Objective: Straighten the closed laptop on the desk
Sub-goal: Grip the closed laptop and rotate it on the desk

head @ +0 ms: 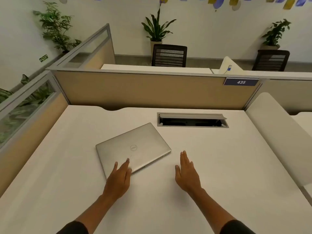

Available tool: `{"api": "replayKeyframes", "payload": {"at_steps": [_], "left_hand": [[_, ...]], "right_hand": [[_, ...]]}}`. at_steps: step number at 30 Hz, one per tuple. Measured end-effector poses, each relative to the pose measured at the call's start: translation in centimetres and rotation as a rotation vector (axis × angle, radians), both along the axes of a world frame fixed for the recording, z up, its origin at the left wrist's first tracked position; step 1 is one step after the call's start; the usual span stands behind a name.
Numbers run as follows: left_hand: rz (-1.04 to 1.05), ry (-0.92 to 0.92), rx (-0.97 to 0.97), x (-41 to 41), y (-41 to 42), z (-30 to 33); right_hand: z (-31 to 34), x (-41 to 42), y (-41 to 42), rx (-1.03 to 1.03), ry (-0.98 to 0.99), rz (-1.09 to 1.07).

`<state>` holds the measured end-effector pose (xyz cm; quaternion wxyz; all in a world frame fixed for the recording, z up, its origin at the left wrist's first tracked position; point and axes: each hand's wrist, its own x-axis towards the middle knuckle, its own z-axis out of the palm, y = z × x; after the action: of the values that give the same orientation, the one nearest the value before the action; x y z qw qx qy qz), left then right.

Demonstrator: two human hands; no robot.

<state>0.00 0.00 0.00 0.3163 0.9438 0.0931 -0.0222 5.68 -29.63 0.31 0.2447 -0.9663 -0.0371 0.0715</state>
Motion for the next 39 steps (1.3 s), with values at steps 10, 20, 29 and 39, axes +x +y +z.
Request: {"api": "replayKeyframes", "payload": {"at_steps": [10,20,29,39], "left_hand": [[0.126,0.069,0.034,5.5,3.2,2.9],[0.067,0.224,-0.039,12.3,5.0,4.4],[0.035,0.384,0.004,17.8,6.1,3.4],[0.034,0.437,0.099,22.0,6.2,1.3]], "right_hand": [[0.7,0.4,5.3,0.82,0.519,-0.576],[-1.9,2.6,9.9,1.283,0.724,-0.806],[-2.7,4.6,11.9,1.394,0.762,-0.948],[-3.2,5.6,12.4,1.382,0.793,-0.993]]}}
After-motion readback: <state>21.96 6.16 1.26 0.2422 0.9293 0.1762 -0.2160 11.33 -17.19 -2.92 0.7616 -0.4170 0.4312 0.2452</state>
